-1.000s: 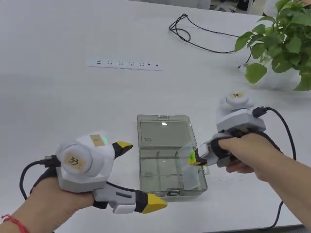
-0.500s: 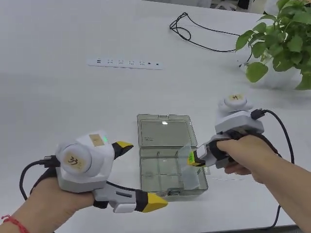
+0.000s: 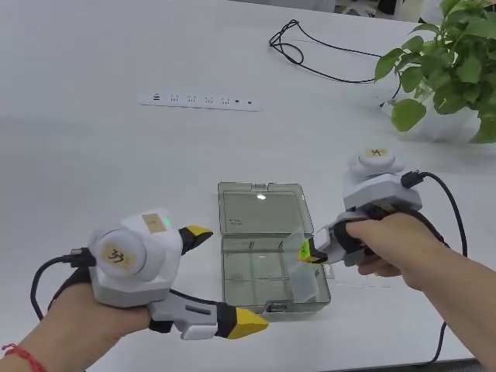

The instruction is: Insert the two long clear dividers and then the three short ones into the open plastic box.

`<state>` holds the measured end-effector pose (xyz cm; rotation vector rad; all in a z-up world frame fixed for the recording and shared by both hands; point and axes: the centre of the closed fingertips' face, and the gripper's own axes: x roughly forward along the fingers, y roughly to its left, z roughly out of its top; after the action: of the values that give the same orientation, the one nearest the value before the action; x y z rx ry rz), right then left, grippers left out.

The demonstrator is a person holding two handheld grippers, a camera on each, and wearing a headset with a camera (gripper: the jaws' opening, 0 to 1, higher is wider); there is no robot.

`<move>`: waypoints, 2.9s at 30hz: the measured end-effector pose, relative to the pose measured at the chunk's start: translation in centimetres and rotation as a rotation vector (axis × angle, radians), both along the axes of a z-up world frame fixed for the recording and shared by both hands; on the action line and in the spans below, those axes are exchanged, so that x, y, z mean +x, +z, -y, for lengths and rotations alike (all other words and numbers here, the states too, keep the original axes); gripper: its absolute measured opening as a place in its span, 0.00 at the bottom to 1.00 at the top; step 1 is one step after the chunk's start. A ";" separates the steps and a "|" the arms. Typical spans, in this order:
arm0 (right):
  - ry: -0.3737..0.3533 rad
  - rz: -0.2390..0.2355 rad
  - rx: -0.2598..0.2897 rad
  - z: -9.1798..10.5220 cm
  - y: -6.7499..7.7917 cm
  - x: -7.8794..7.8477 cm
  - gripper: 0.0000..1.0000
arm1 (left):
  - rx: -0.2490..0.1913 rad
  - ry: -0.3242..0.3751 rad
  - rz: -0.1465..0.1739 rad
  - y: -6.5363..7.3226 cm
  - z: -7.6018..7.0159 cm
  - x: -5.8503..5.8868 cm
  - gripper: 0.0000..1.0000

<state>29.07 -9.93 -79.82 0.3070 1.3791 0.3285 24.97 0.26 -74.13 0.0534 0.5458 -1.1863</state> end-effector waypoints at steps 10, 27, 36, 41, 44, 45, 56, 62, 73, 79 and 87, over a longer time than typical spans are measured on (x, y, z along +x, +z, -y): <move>0.006 0.003 -0.001 -0.2 0.0 -0.2 0.06 | 0.000 0.002 -0.001 0.0 0.0 0.1 0.96; 0.046 0.021 -0.024 -0.3 -0.2 -0.3 0.07 | -0.002 0.000 -0.003 -0.1 0.0 0.1 0.96; 0.075 0.042 -0.026 -1.0 -0.2 -0.3 0.08 | -0.003 -0.003 -0.002 -0.1 0.0 0.3 0.96; 0.108 0.065 -0.017 -1.3 -0.5 -0.2 0.09 | -0.001 -0.003 -0.002 -0.1 0.0 0.4 0.96; 0.115 0.067 -0.012 -1.6 -0.8 -0.2 0.09 | -0.002 -0.003 -0.002 -0.1 0.0 0.4 0.96; 0.123 0.073 -0.013 -1.7 -0.8 -0.1 0.09 | -0.001 -0.002 -0.004 -0.1 0.0 0.4 0.96; 0.124 0.082 0.011 -1.8 -1.7 -0.1 0.10 | 0.002 0.002 -0.008 -0.2 -0.3 0.4 0.96; 0.128 0.095 0.012 -1.9 -2.1 -0.1 0.10 | 0.000 0.005 -0.008 -0.1 -0.3 0.5 0.96; 0.131 0.118 0.035 -1.9 -2.5 -0.1 0.11 | 0.010 0.019 -0.008 0.0 -0.7 0.5 0.96; 0.149 0.158 0.054 -2.0 -2.2 -0.1 0.12 | 0.014 0.032 -0.007 0.1 -0.8 0.5 0.95; 0.157 0.216 0.079 -1.4 -0.9 0.0 0.16 | 0.017 0.052 -0.008 0.5 -1.0 0.1 0.95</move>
<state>29.07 -8.55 -80.75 0.2216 1.1812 0.5319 25.12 1.23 -73.66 0.0488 0.5618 -1.1319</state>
